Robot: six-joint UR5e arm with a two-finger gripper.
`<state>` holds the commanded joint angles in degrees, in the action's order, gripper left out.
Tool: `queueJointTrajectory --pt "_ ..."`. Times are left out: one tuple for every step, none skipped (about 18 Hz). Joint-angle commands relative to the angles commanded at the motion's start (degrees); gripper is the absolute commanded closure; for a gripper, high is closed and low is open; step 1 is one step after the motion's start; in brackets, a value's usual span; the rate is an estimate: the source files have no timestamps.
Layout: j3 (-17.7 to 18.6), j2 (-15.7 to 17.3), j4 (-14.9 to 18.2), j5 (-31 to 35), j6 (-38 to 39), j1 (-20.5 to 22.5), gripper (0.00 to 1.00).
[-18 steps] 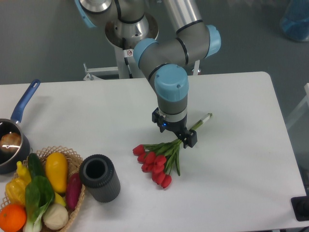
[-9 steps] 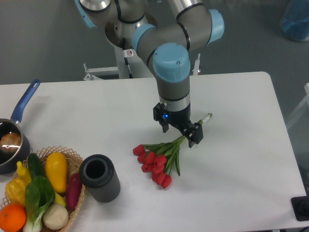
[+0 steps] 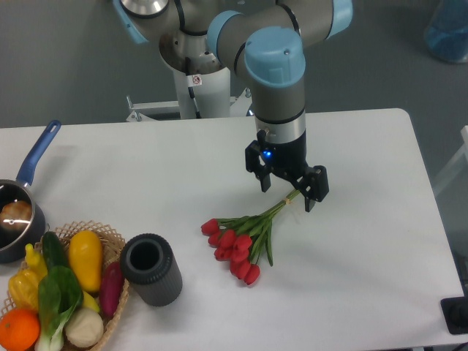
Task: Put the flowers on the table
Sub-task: 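Raise the open gripper up away from the tulips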
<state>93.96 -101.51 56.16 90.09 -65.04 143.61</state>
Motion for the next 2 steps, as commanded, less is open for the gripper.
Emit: queueJointTrajectory --pt "0.0 0.0 0.0 0.0 0.0 0.0 0.0" --pt "0.0 0.09 0.0 -0.17 0.0 0.09 0.0"
